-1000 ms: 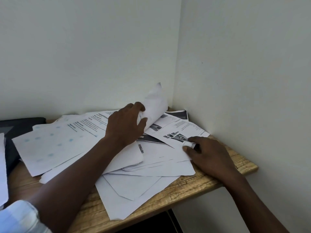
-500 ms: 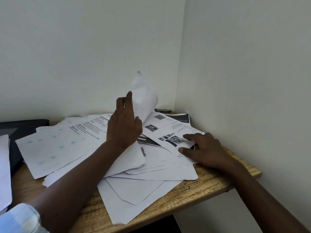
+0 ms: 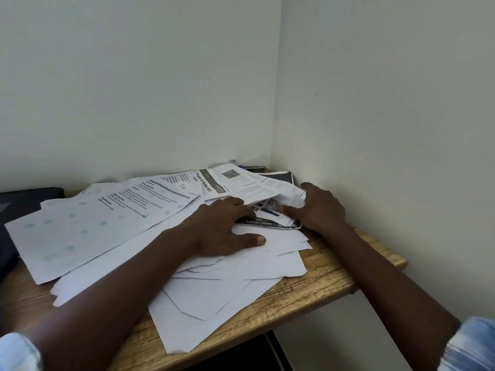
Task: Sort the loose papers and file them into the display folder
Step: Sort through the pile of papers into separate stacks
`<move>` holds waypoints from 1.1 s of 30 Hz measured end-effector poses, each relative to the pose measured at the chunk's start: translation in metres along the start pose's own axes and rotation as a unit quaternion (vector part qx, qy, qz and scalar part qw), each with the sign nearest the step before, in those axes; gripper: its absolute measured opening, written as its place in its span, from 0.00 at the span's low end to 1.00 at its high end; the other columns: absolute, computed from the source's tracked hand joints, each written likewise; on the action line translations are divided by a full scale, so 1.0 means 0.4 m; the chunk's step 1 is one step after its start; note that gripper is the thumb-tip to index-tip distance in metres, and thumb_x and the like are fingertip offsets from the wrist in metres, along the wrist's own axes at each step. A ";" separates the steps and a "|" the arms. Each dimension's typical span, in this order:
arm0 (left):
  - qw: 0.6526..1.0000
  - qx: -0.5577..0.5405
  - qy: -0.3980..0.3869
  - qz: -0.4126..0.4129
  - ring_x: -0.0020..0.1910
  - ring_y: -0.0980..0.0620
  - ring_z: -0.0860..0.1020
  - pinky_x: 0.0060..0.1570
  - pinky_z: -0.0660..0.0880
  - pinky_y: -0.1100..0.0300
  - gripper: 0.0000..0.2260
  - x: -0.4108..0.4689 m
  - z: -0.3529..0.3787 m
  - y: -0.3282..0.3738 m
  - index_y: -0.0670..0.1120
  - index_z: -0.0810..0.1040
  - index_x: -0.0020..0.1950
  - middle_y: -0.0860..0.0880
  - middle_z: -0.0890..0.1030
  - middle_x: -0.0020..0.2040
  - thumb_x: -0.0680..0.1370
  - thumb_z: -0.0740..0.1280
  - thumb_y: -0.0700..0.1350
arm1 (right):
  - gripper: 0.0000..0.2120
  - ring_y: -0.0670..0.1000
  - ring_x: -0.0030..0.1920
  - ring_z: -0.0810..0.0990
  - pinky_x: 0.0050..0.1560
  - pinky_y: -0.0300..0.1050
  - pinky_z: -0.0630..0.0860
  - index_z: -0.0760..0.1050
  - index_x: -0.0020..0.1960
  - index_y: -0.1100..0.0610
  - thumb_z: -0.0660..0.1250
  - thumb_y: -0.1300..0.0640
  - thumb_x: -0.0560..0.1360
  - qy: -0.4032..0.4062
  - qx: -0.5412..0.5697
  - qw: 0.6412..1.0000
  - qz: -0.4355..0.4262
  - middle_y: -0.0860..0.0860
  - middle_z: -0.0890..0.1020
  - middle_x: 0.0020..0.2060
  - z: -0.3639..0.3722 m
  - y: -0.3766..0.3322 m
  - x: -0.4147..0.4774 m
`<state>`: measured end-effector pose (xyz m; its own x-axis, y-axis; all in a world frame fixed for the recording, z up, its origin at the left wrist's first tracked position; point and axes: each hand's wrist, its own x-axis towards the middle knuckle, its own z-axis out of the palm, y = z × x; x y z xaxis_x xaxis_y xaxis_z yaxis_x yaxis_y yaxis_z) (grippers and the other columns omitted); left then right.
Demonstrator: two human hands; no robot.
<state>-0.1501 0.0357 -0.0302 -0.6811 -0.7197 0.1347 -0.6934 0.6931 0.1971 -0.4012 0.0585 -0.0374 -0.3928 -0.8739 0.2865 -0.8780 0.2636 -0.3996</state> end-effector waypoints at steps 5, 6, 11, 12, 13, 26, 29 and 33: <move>0.999 -0.003 -0.042 -0.014 0.74 0.54 0.67 0.74 0.65 0.47 0.44 -0.015 -0.016 0.023 0.62 0.68 0.76 0.59 0.70 0.73 0.64 0.65 0.82 | 0.32 0.53 0.62 0.81 0.57 0.50 0.77 0.76 0.68 0.46 0.73 0.32 0.69 0.032 0.064 0.997 -0.003 0.45 0.85 0.57 0.012 0.017 -0.006; 0.999 -0.006 -0.051 -0.015 0.75 0.53 0.66 0.75 0.63 0.48 0.46 -0.019 -0.021 0.030 0.61 0.66 0.77 0.59 0.68 0.75 0.64 0.67 0.81 | 0.30 0.52 0.61 0.81 0.58 0.49 0.77 0.77 0.67 0.46 0.73 0.33 0.70 0.032 0.075 0.997 0.002 0.44 0.85 0.56 0.015 0.021 -0.003; 0.999 -0.009 -0.027 -0.035 0.75 0.52 0.67 0.73 0.65 0.52 0.36 -0.013 -0.031 0.043 0.59 0.73 0.75 0.56 0.71 0.74 0.70 0.69 0.74 | 0.19 0.50 0.58 0.82 0.58 0.48 0.77 0.79 0.62 0.46 0.72 0.40 0.74 0.026 0.096 0.995 0.005 0.42 0.84 0.52 0.013 0.024 0.000; 0.999 0.014 -0.020 -0.031 0.74 0.52 0.68 0.72 0.66 0.52 0.33 -0.009 -0.031 0.043 0.59 0.75 0.73 0.55 0.72 0.73 0.72 0.68 0.73 | 0.18 0.50 0.58 0.81 0.57 0.48 0.76 0.79 0.62 0.46 0.71 0.40 0.75 0.025 0.090 0.996 0.003 0.42 0.84 0.53 0.013 0.024 0.000; 0.999 0.041 -0.012 -0.023 0.72 0.52 0.70 0.70 0.68 0.52 0.29 -0.005 -0.029 0.041 0.59 0.76 0.70 0.55 0.74 0.71 0.74 0.67 0.72 | 0.17 0.50 0.58 0.81 0.57 0.48 0.76 0.79 0.62 0.45 0.71 0.40 0.76 0.025 0.083 0.996 -0.001 0.42 0.84 0.53 0.014 0.024 0.001; 0.989 0.126 -0.057 0.055 0.49 0.49 0.79 0.52 0.75 0.55 0.30 0.020 -0.061 0.031 0.54 0.82 0.60 0.52 0.84 0.48 0.72 0.61 0.74 | 0.17 0.53 0.61 0.78 0.57 0.50 0.76 0.76 0.64 0.48 0.66 0.42 0.78 0.051 0.070 0.996 -0.038 0.50 0.78 0.60 0.005 -0.006 -0.044; 0.988 0.136 -0.002 0.076 0.50 0.47 0.80 0.47 0.71 0.57 0.17 0.023 -0.051 0.022 0.53 0.82 0.54 0.50 0.85 0.48 0.75 0.64 0.62 | 0.24 0.57 0.62 0.77 0.56 0.52 0.75 0.72 0.68 0.52 0.65 0.38 0.78 0.061 0.021 0.998 -0.018 0.54 0.77 0.61 -0.041 -0.028 -0.118; 0.993 0.082 0.074 0.048 0.44 0.46 0.77 0.42 0.65 0.56 0.14 0.037 -0.040 0.002 0.50 0.76 0.38 0.51 0.77 0.37 0.80 0.66 0.56 | 0.27 0.56 0.56 0.79 0.52 0.50 0.75 0.74 0.58 0.53 0.60 0.30 0.77 -0.031 0.026 0.999 -0.006 0.51 0.82 0.52 -0.080 -0.065 -0.260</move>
<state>-0.1569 0.0251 -0.0127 -0.7125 -0.6392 0.2892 -0.6640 0.7476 0.0165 -0.3461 0.1556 -0.0288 -0.3641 -0.9004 0.2380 -0.8663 0.2335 -0.4416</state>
